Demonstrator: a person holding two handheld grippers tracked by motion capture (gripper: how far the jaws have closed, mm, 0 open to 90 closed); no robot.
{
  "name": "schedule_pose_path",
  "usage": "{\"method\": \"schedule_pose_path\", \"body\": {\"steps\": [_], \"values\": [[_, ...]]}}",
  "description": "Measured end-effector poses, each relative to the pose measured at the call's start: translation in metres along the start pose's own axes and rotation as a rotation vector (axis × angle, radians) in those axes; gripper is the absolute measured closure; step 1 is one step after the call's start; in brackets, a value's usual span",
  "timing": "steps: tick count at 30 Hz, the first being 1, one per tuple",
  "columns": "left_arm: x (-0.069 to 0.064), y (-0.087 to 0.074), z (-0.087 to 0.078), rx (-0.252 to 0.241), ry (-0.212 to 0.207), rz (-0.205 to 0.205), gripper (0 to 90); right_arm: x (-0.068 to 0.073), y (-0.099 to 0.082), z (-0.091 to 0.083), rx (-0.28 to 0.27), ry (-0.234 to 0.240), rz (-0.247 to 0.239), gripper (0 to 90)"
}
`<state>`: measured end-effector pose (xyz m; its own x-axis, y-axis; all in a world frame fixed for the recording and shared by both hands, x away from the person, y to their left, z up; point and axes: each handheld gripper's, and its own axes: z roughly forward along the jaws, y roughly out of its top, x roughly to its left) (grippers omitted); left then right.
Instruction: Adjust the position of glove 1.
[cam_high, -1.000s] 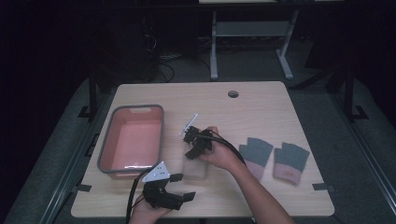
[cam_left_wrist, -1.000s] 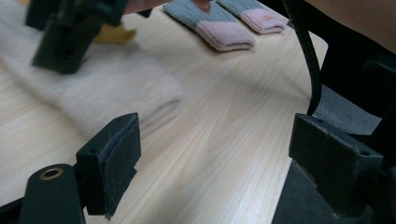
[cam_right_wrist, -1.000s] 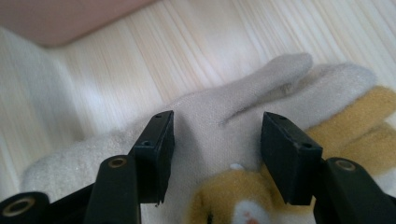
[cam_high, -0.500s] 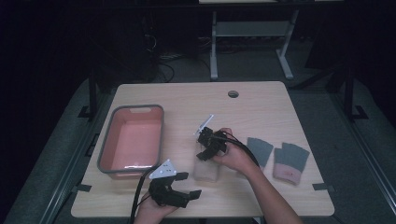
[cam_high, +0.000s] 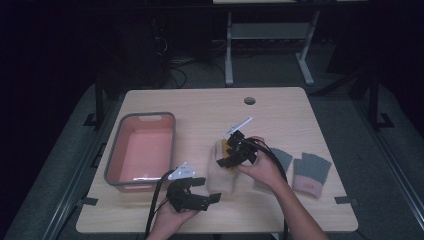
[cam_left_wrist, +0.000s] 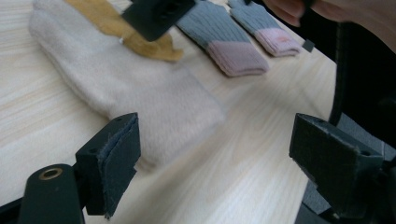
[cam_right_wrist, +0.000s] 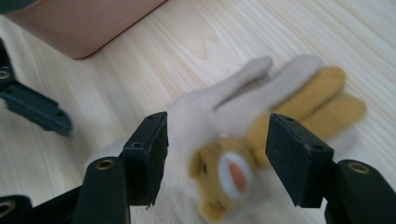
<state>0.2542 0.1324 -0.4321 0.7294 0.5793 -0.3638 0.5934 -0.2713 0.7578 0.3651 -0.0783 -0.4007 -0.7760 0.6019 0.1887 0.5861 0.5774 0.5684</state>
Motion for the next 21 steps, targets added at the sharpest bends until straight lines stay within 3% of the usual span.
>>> {"method": "schedule_pose_path", "body": {"steps": [6, 12, 21], "values": [[0.004, 0.01, 0.012, 0.027, 0.031, -0.006, 16.8, -0.009, -0.019, -0.008, -0.035, 0.012, 0.083, 36.4], [0.01, 0.014, 0.023, 0.046, 0.075, -0.038, 20.7, -0.016, -0.041, -0.009, -0.07, 0.039, 0.168, 35.6], [0.021, 0.012, 0.033, 0.066, 0.101, -0.134, 24.4, -0.017, -0.057, -0.004, -0.088, 0.061, 0.244, 36.0]]}}
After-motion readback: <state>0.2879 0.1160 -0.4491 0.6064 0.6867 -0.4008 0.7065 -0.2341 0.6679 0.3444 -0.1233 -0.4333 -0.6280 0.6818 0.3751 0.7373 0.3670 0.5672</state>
